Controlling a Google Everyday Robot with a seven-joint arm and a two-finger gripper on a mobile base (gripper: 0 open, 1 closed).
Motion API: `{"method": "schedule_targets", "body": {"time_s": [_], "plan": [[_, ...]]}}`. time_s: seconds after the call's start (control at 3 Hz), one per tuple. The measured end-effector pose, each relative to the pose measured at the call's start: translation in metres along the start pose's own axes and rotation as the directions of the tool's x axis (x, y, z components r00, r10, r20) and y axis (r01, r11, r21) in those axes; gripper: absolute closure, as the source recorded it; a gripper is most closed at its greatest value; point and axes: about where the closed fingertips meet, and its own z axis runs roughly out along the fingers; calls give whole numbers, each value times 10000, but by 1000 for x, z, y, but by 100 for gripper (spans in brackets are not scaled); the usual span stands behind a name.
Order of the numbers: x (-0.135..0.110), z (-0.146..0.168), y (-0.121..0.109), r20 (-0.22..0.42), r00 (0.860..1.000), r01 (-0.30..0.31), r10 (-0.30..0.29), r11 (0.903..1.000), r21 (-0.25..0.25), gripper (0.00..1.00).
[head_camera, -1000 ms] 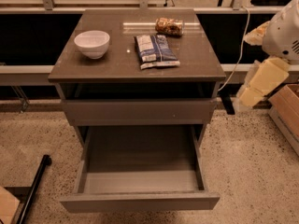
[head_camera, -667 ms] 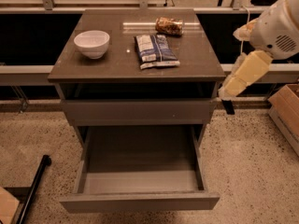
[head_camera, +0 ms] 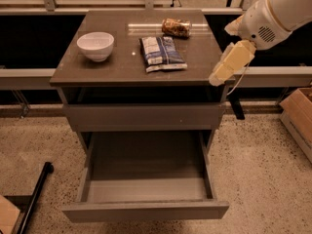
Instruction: Place blue chip bag into middle drawer
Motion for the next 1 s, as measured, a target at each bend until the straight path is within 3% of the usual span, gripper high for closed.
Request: {"method": "schedule_targets", "body": {"time_s": [0.33, 0.67, 1.0], "plan": [[0, 0, 0, 2, 10000, -1, 1, 10000, 0, 0], [-3, 16, 2, 647, 9970, -426, 419, 9991, 86, 0], [-16, 58, -11, 1903, 9758, -1088, 1074, 9941, -31, 0]]}}
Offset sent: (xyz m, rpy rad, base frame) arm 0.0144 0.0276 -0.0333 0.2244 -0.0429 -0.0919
